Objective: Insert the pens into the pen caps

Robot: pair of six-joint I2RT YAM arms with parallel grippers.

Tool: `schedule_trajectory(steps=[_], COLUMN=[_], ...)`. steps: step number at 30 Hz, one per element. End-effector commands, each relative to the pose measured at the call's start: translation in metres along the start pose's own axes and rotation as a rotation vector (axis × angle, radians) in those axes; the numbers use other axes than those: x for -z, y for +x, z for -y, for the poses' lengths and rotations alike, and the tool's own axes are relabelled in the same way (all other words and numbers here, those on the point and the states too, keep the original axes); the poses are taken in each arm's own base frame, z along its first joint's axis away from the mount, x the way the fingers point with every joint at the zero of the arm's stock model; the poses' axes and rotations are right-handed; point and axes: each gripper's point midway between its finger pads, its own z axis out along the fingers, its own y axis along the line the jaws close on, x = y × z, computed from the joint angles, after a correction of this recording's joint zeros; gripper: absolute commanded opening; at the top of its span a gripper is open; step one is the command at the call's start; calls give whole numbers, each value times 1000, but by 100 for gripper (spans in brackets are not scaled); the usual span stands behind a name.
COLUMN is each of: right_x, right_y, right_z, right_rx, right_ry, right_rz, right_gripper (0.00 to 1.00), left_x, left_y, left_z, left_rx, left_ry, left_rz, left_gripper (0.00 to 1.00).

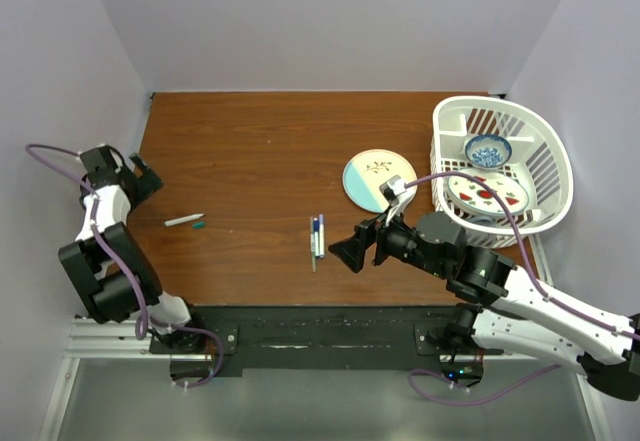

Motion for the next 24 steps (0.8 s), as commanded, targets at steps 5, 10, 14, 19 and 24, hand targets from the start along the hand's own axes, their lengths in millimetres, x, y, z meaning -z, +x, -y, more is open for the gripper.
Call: schedule_trajectory(steps=[5, 10, 14, 19, 24], right_x=[-2, -9, -15, -25, -28], right_y=[-23, -20, -21, -17, -18], right_z=[-9, -9, -13, -17, -20], right_rx=[-23, -27, -34, -52, -56], right_ry=[-21, -17, -24, -36, -34], right_rz=[78, 65, 56, 26, -5], right_gripper=[95, 95, 94, 94, 92], left_x=[66, 87, 70, 35, 17], left_y=[-79, -59, -36, 13, 32], left_z=[29, 44, 50, 61, 50], left_rx=[93, 269, 278, 311, 385], left_ry=[33, 93, 22, -36, -63], left_rz=[280, 280, 207, 82, 88], left_gripper=[100, 100, 100, 97, 59])
